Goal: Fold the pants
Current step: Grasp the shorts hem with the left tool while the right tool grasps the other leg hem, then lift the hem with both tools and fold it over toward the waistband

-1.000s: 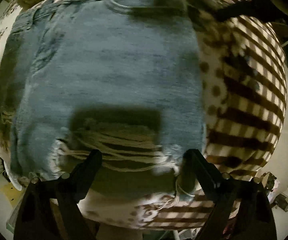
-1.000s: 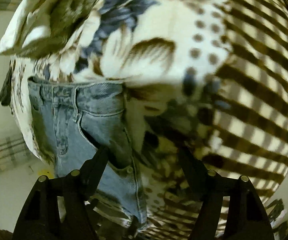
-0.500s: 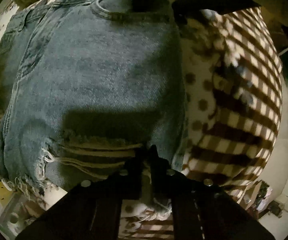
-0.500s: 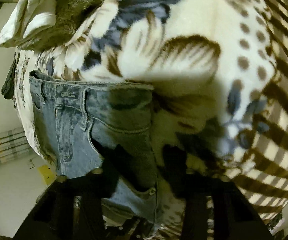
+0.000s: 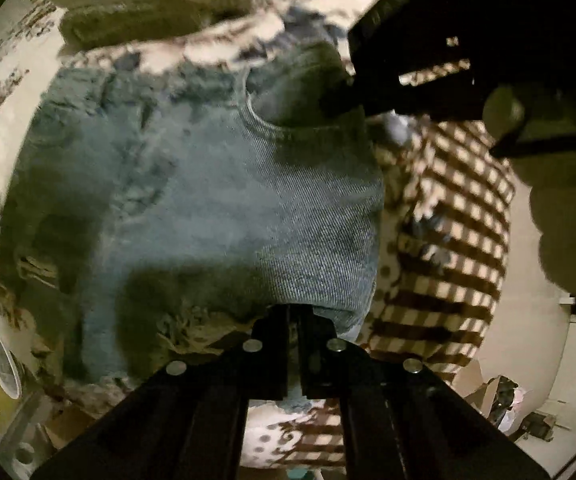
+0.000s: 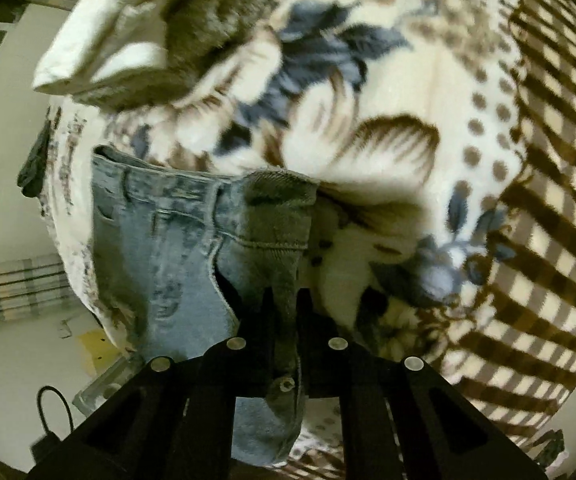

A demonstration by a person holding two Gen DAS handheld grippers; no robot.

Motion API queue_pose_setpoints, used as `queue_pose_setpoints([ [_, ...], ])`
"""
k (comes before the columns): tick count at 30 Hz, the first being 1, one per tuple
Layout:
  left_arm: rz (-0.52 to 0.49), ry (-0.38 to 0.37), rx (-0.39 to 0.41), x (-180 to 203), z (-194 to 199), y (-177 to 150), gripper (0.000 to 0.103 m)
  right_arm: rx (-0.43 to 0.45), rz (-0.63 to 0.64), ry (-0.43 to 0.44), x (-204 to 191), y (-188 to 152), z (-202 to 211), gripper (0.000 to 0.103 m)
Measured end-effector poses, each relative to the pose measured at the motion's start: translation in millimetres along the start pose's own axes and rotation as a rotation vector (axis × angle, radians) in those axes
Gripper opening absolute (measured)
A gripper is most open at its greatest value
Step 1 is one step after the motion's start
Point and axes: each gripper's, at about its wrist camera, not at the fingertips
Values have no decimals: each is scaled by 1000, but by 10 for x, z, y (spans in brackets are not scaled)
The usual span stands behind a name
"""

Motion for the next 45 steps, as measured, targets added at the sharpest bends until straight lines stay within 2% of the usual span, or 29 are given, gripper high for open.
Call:
queue_pose_setpoints([
  [2, 2, -12, 7, -101, 171, 55, 1, 18, 1, 9, -94, 14, 120, 10],
  [6, 32, -27, 31, -577, 391, -55, 1, 43, 7, 15, -374, 42, 305, 10],
  [9, 66, -42, 55, -842, 568, 29, 1, 53, 5, 14, -596, 91, 402, 10],
  [12, 83, -37, 97, -1091, 720, 47, 1, 62, 3, 8, -887, 186, 437, 10],
  [16, 165, -26, 138, -1664, 980, 197, 1, 58, 15, -5, -1314, 403, 375, 10],
  [24, 341, 9, 209, -2861, 1183, 502, 1, 0, 91, -62, -2322, 1082, -294, 10],
  [32, 485, 43, 202, -3904, 913, 669, 0, -133, 214, -218, -3122, 1620, -1266, 10],
  [36, 510, 42, 176, -4180, 824, 728, 1, -210, 294, -314, -3361, 1727, -1706, 10],
  [39, 501, 18, 144, -4251, 725, 787, 1, -265, 297, -358, -3364, 1783, -1897, 17],
  [40, 491, -8, 132, -4252, 691, 813, 1, -258, 276, -343, -3347, 1801, -1882, 24],
  [41, 485, -27, 118, -4246, 658, 837, 2, -244, 248, -317, -3309, 1801, -1820, 41],
  [42, 482, -42, 108, -4242, 633, 850, 3, -232, 228, -294, -3272, 1790, -1760, 53],
  [43, 478, -74, 93, -4236, 594, 863, 5, -212, 202, -259, -3222, 1751, -1655, 72],
  [44, 476, -98, 79, -4235, 549, 868, 7, -196, 186, -236, -3181, 1711, -1567, 73],
  [45, 477, -105, 71, -4233, 516, 867, 15, -188, 164, -228, -3110, 1631, -1457, 73],
])
Point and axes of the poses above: each gripper's, at about its wrist camera, not at the fingertips, and z roughly against the way its jaws point, x to its right, y to its top, and after that the axes turned 15 degrees about z, right-handed
